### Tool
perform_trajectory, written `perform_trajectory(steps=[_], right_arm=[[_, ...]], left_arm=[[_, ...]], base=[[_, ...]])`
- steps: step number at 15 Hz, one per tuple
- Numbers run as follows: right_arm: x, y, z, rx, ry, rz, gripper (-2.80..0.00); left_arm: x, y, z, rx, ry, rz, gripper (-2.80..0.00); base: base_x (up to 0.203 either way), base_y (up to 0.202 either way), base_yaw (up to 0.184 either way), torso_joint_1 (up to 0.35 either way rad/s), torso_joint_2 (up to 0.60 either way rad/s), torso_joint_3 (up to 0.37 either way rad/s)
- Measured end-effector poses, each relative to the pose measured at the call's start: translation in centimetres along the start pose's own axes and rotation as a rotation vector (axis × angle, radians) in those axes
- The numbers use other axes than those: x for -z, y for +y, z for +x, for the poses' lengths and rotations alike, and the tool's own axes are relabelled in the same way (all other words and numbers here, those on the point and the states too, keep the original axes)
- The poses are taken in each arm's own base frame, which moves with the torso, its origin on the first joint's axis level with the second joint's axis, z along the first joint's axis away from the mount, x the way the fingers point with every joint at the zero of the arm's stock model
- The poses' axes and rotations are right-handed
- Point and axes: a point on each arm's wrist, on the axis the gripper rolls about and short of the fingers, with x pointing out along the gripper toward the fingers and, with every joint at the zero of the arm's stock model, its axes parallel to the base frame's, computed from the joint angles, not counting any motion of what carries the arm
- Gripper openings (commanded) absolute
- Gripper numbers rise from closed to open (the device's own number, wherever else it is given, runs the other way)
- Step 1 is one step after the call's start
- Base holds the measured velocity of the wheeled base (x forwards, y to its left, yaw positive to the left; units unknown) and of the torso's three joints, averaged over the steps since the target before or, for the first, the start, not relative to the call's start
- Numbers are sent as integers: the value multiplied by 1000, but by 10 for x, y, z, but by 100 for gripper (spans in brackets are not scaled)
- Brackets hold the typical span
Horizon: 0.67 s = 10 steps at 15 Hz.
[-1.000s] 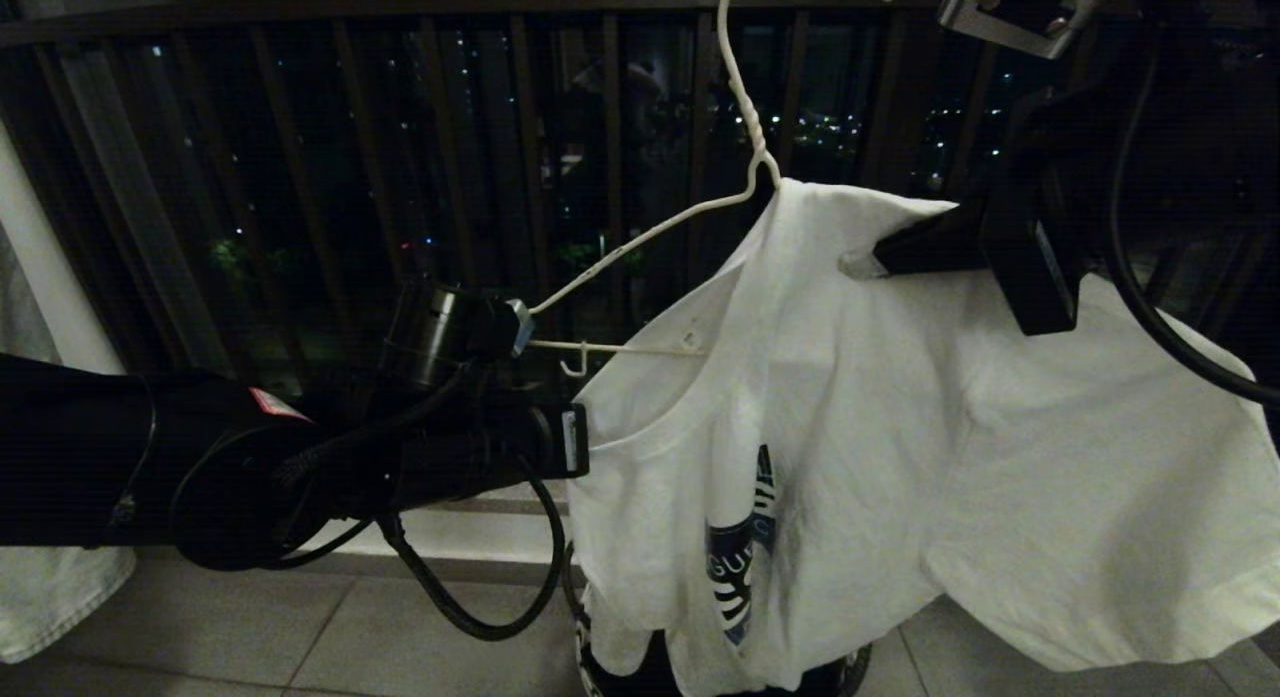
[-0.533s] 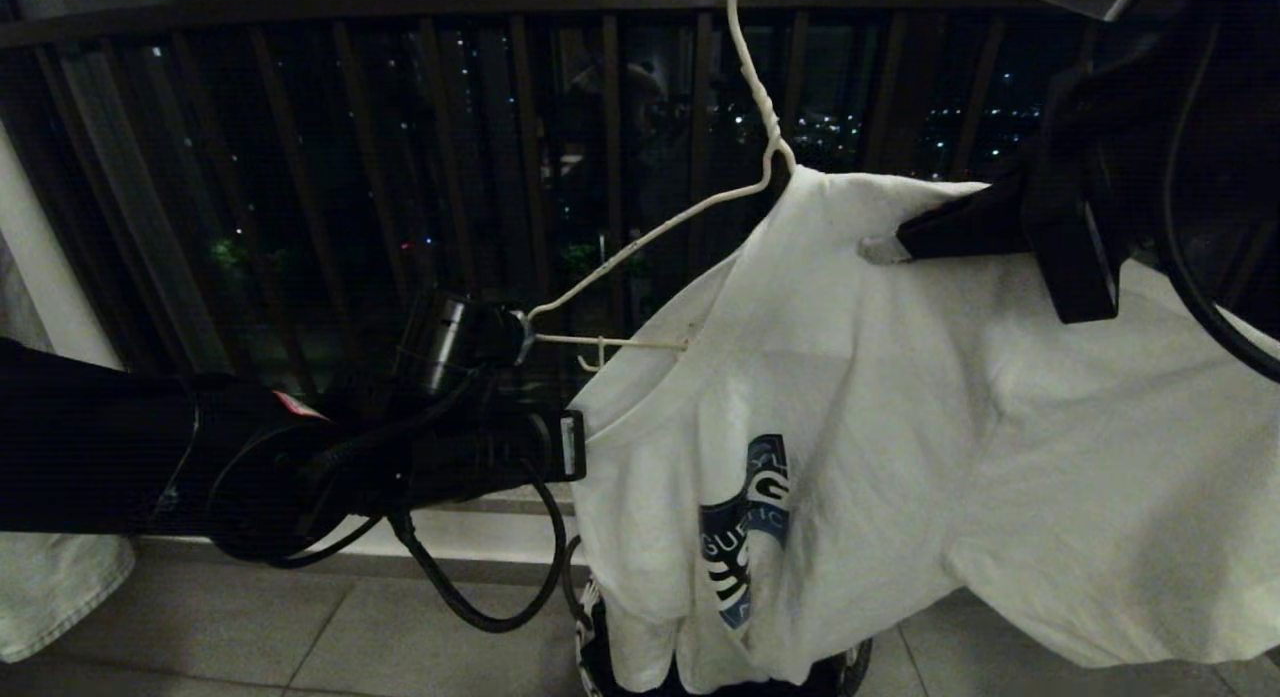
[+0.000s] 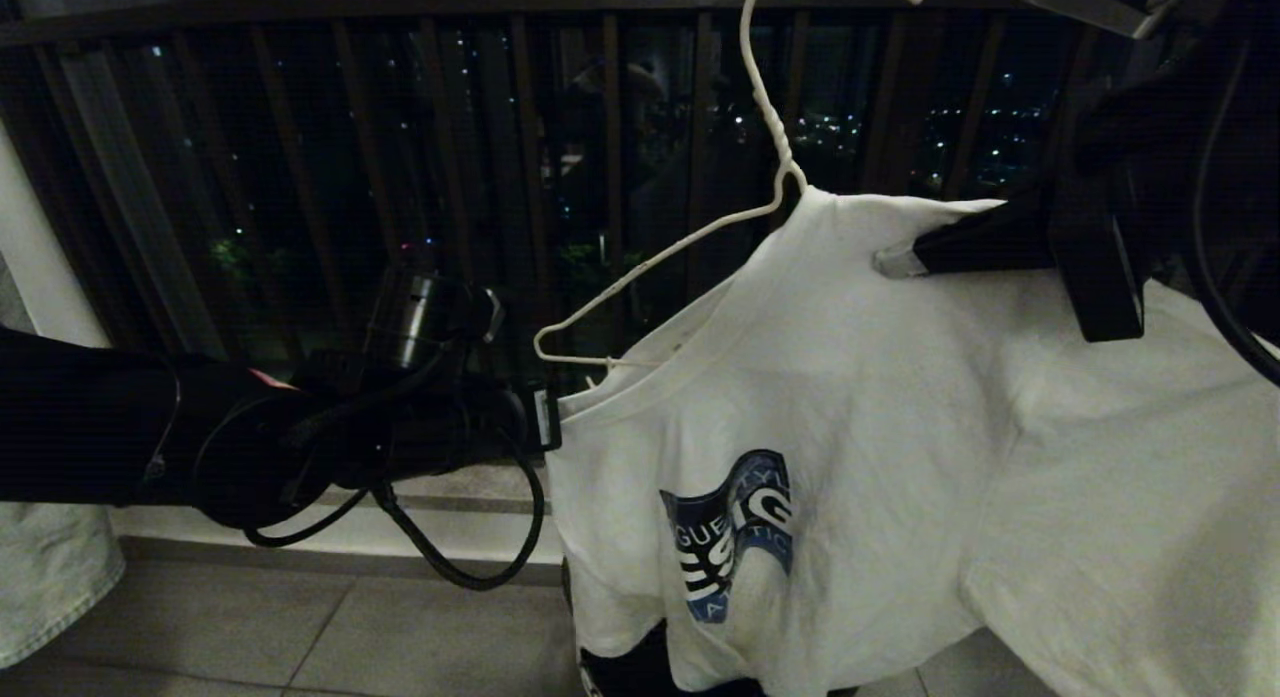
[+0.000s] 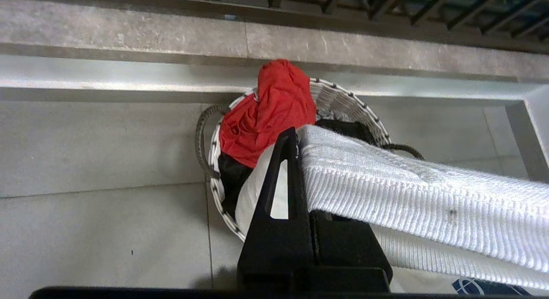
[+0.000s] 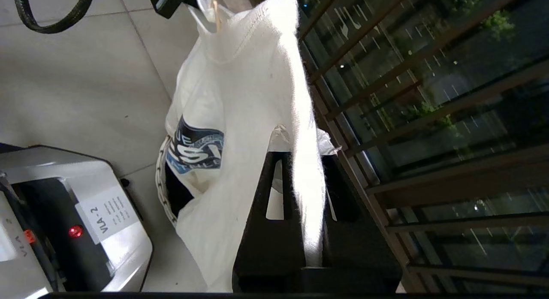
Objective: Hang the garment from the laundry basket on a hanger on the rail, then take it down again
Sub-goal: Hang the clothes on the clothes rack
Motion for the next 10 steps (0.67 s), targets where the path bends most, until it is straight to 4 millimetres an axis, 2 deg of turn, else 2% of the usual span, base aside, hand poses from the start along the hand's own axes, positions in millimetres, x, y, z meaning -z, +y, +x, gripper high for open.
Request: perform_trajectory(steps=[4,10], right_arm=[[-1,-1,-2,8,-13,2,-280],[-3,-1,-3,-8,-33,2,-280]], left_arm=[[2,2,4,-3,14,12,-280],[22,-9,4,107,115,53,-280]], base=[[0,0,0,0,0,0],[0,0,0,0,0,0]])
